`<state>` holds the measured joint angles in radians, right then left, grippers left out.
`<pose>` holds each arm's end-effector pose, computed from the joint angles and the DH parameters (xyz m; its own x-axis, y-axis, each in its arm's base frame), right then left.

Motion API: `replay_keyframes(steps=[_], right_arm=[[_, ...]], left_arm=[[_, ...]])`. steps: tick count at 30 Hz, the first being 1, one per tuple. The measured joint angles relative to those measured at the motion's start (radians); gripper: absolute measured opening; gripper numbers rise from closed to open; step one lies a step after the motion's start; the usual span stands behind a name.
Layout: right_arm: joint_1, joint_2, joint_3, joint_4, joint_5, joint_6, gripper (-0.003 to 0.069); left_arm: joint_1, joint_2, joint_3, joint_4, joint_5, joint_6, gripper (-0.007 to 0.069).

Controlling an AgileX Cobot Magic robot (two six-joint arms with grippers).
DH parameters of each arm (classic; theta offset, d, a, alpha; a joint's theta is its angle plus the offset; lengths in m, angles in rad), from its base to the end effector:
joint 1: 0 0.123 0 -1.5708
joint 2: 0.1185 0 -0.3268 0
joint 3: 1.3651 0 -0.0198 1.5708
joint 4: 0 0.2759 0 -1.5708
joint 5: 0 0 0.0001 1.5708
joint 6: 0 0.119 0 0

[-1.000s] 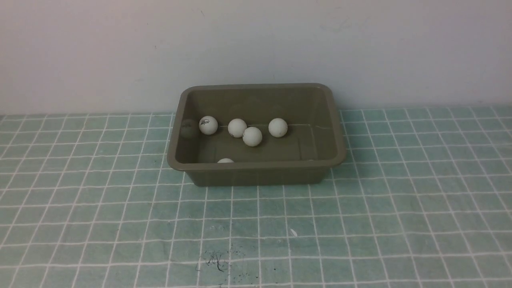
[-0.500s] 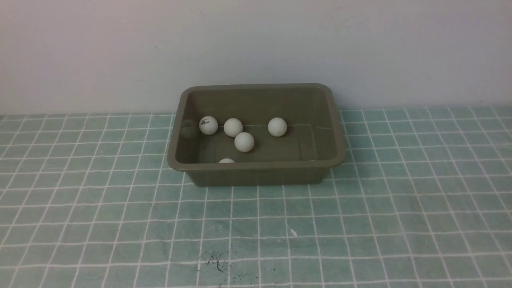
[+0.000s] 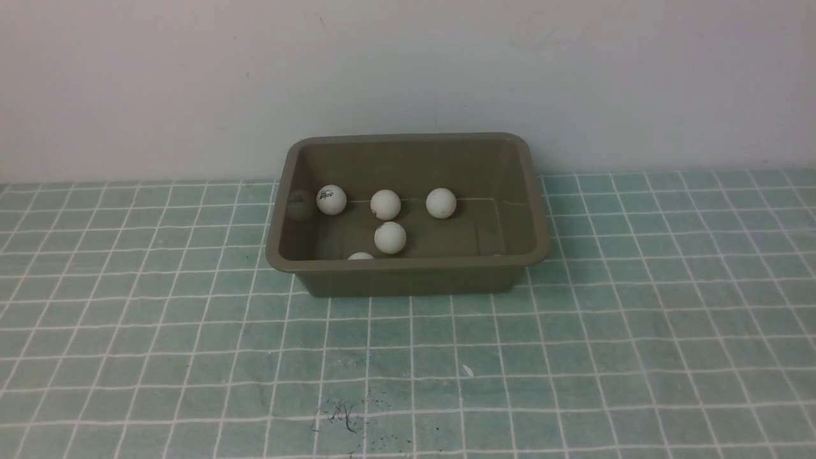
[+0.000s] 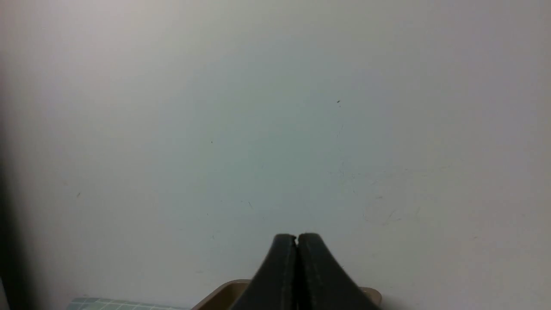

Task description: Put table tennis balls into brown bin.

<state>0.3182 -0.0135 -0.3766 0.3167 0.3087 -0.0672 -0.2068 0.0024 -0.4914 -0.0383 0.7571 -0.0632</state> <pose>0.0226 0.0193 0.3231 0.0749 0.2692 -0.9602 -0.4291 0.8779 0.2126 0.0122 -0.0058 0.3079 -0.1960 -0.0518 -0.9792 0.2136 0.9724 -0.0941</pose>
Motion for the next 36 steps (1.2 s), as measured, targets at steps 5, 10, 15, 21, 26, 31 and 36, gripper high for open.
replay_keyframes(steps=[5, 10, 15, 21, 26, 31, 36], right_arm=[[0.0, 0.0, 0.0, 0.0, 0.001, 0.0, -0.0013], [0.0, 0.0, 0.0, 0.0, 0.002, 0.0, -0.0013], [0.0, 0.0, 0.001, 0.0, 0.007, 0.0, -0.0013], [0.0, 0.0, 0.001, 0.0, 0.012, 0.0, -0.0013], [0.0, 0.0, 0.002, 0.0, 0.02, 0.0, -0.0013], [0.0, 0.0, 0.002, 0.0, 0.02, 0.0, -0.0013], [0.0, 0.0, 0.002, 0.0, 0.021, 0.0, -0.0013]], left_arm=[[0.0, -0.001, 0.021, 0.03, -0.014, 0.004, -0.0005], [0.081, -0.018, 0.191, 0.05, -0.171, 0.005, -0.0005], [0.185, -0.019, 0.415, 0.038, -0.336, 0.007, -0.0005], [0.198, -0.018, 0.515, 0.038, -0.373, 0.008, -0.0005], [0.198, -0.018, 0.515, 0.038, -0.373, 0.008, -0.0005], [0.198, -0.018, 0.515, 0.038, -0.373, 0.008, -0.0005], [0.198, -0.018, 0.515, 0.038, -0.373, 0.008, -0.0005]])
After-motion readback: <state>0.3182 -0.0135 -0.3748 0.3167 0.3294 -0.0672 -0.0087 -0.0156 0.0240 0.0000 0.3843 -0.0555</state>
